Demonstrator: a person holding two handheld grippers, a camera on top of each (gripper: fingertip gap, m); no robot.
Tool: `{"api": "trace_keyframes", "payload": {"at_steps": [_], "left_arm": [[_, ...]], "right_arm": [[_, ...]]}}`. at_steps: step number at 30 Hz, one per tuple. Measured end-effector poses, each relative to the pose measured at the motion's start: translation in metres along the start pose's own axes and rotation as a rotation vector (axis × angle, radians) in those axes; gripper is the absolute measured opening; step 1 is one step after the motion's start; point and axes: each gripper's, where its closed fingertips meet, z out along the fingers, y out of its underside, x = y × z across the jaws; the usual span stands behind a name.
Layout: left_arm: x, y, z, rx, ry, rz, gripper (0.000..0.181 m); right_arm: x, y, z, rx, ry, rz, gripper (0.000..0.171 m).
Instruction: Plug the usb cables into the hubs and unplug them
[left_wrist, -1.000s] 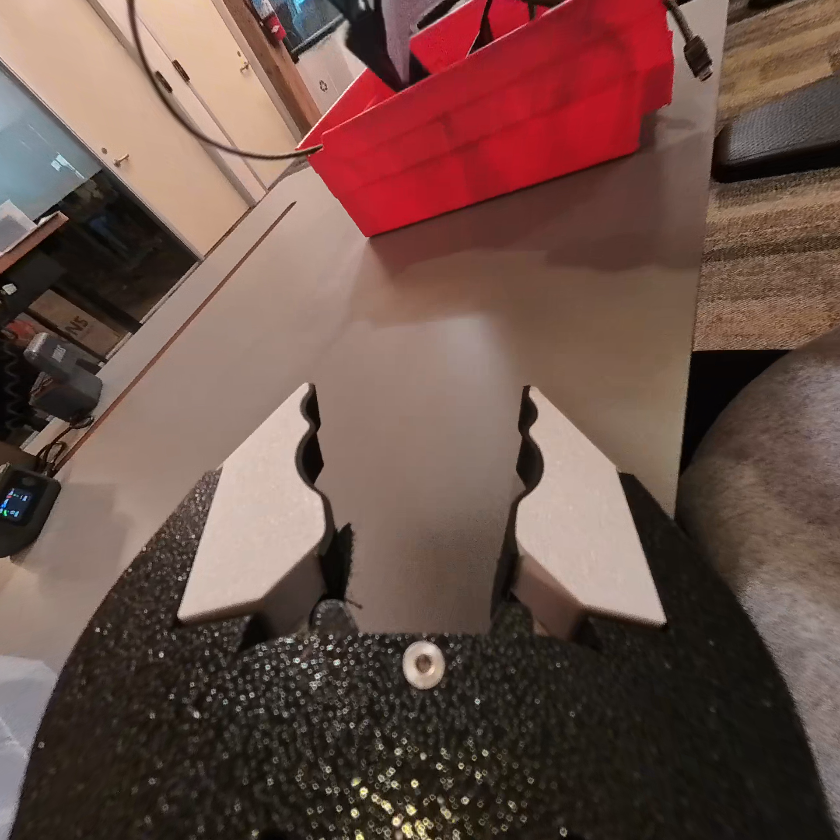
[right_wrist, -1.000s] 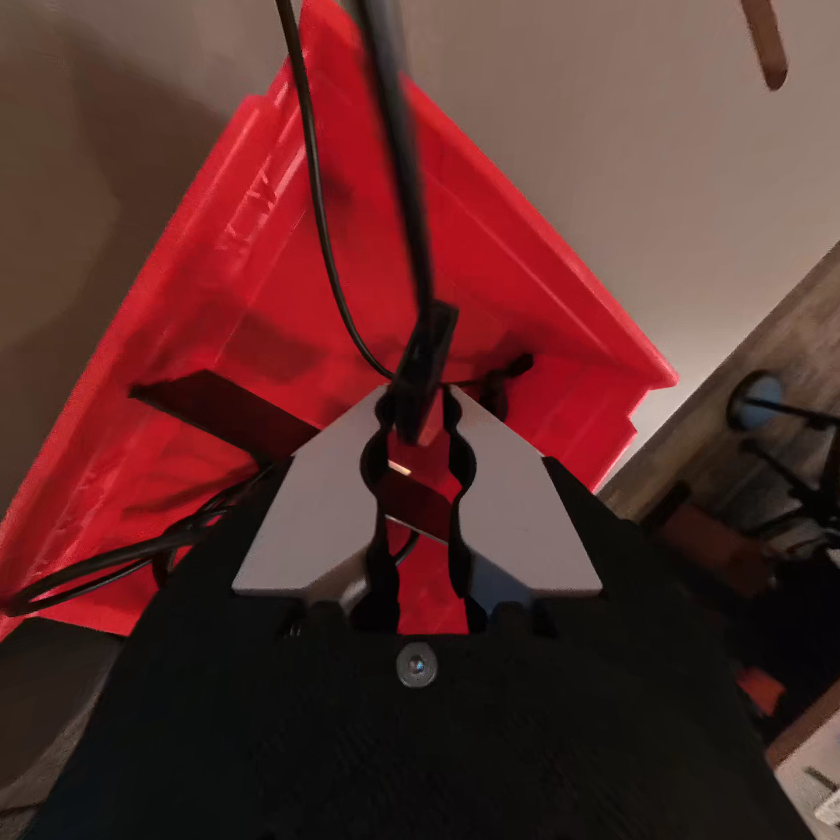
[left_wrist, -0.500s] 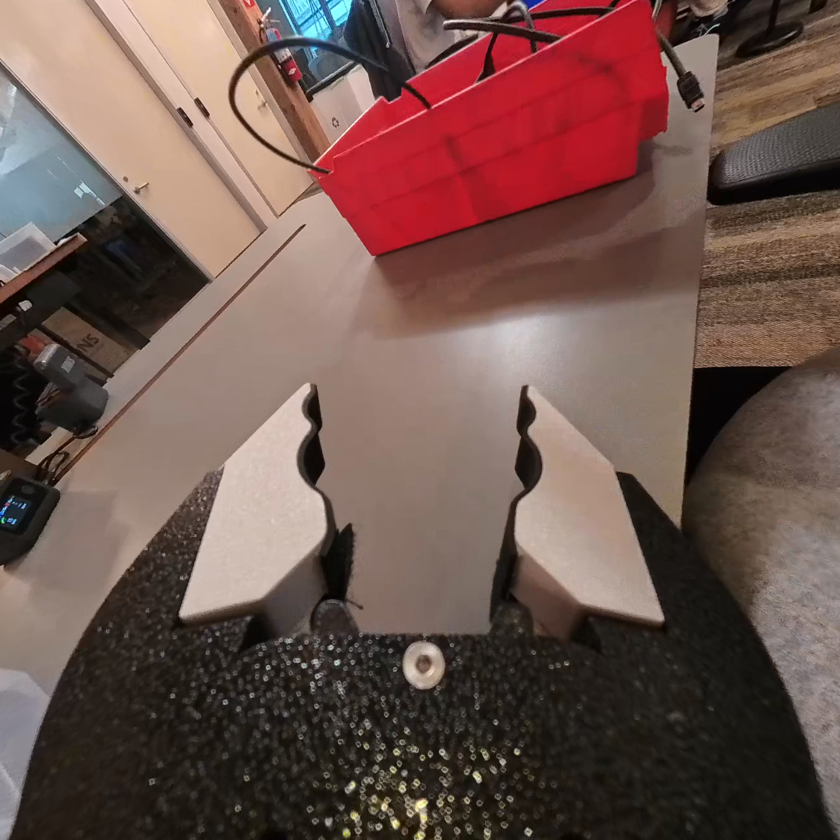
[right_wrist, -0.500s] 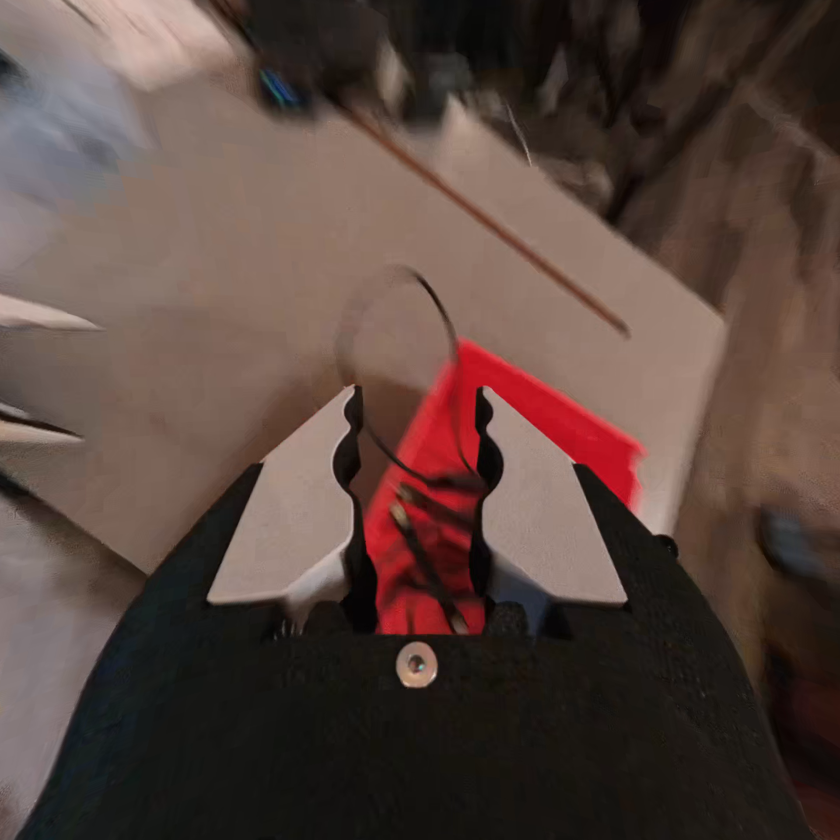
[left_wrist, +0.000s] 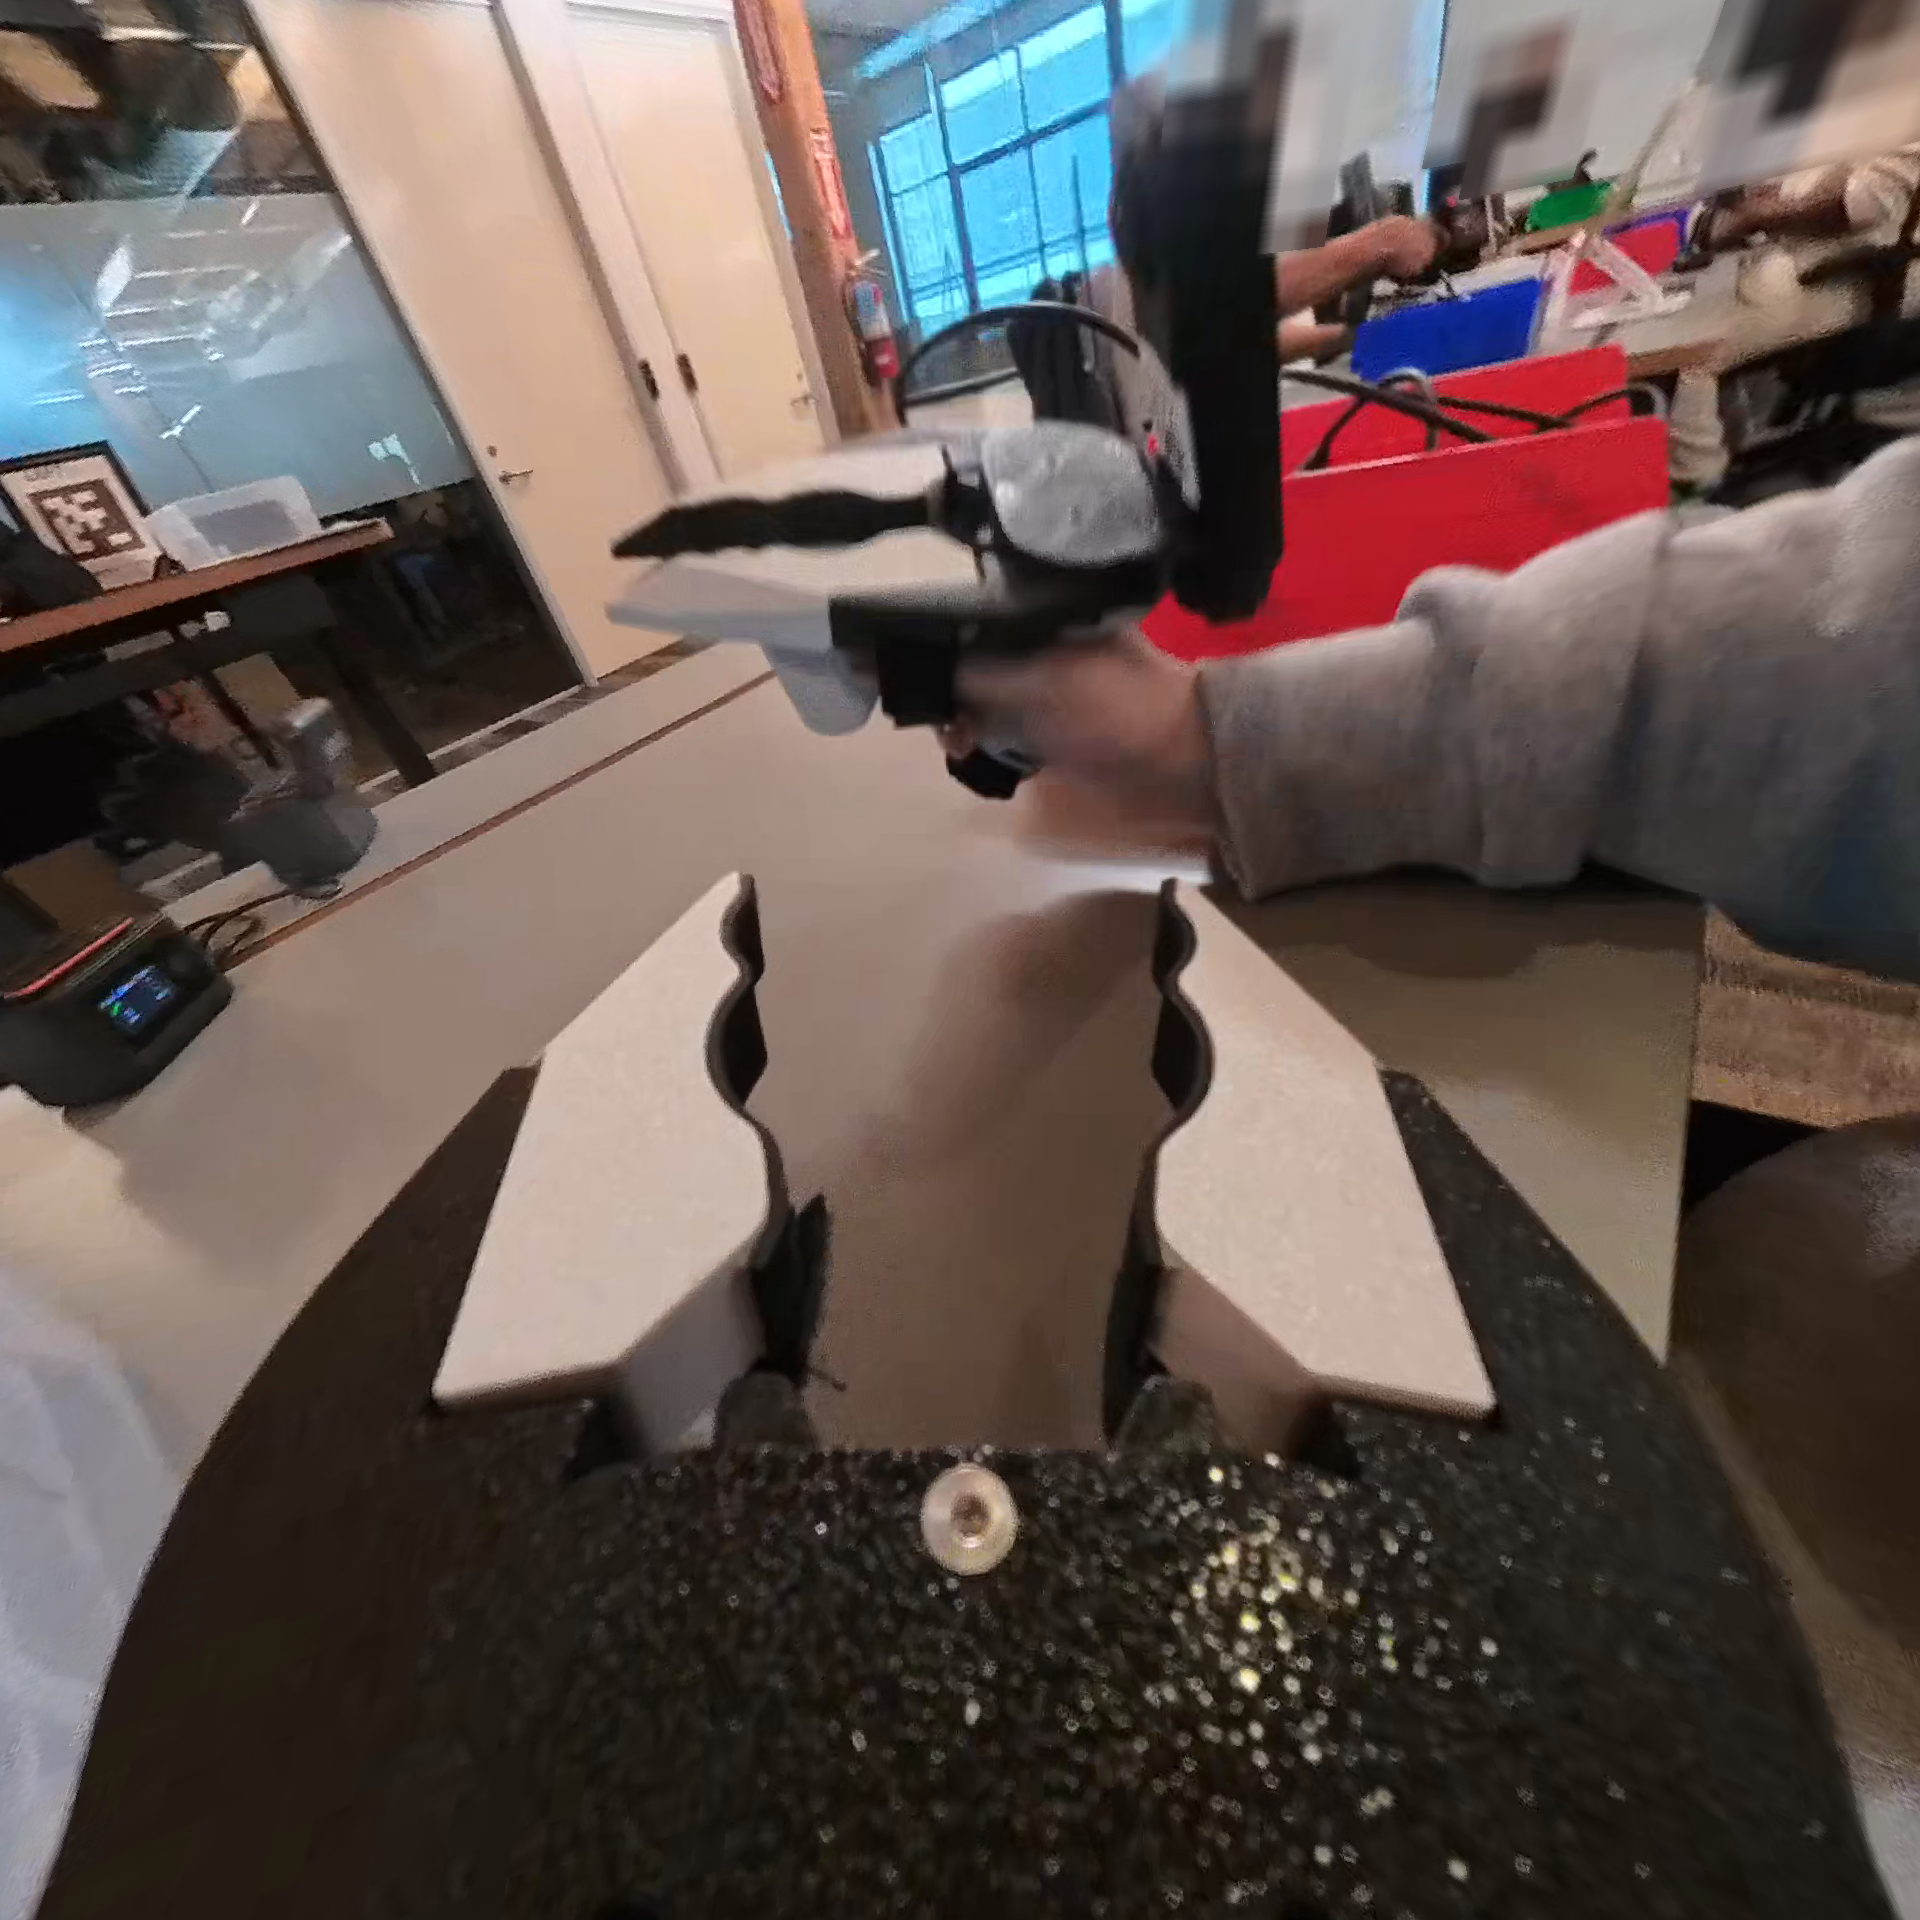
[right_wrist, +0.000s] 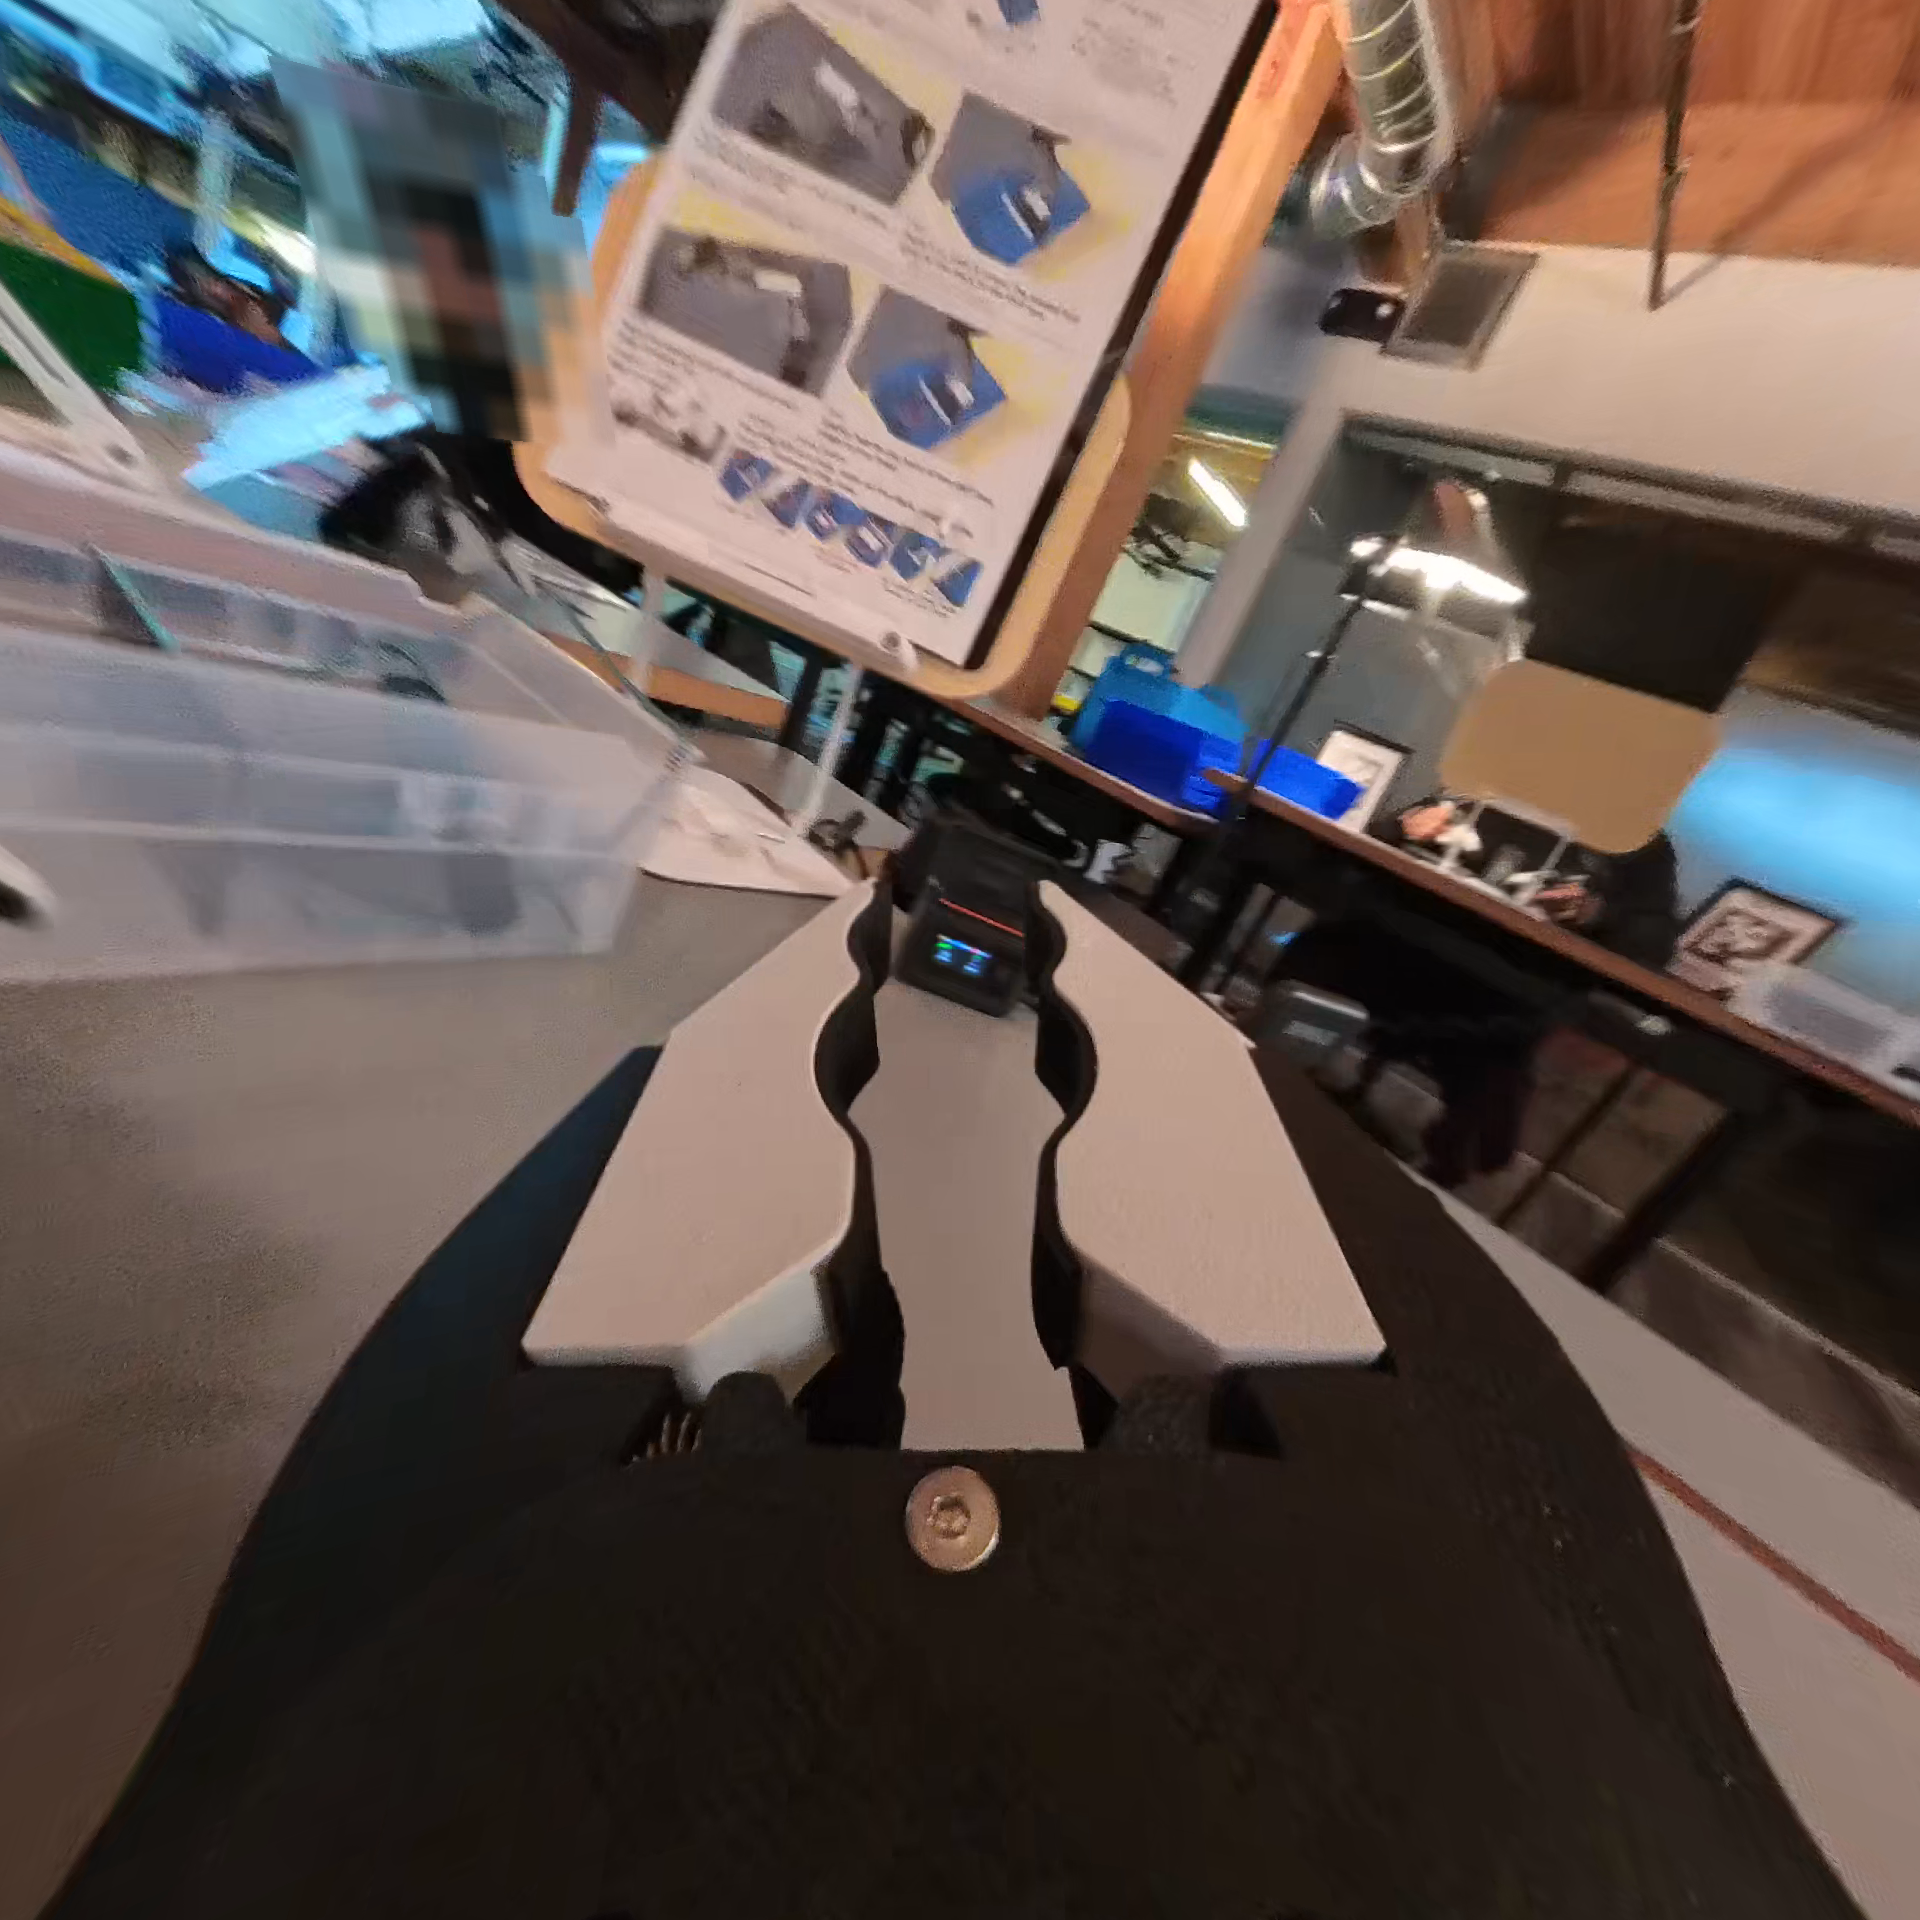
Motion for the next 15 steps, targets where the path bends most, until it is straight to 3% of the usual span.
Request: {"api": "trace_keyframes", "payload": {"at_steps": [4,7,12,15], "left_arm": [[-0.003,-0.003,-0.004,0.025,0.017,-0.035,0.068],[0.017,-0.014,-0.006,0.061,0.104,-0.034,0.048],[0.02,-0.081,-0.025,0.229,0.112,-0.085,0.049],[-0.021,-0.123,-0.051,0.234,-0.055,-0.003,0.055]], "right_arm": [[-0.002,0.039,0.024,-0.071,0.007,-0.256,0.024],[-0.005,0.057,0.036,-0.131,-0.035,-0.254,0.024],[0.014,0.053,0.033,-0.097,0.032,-0.167,0.024],[0.025,0.049,0.027,-0.067,0.057,-0.077,0.024]]}}
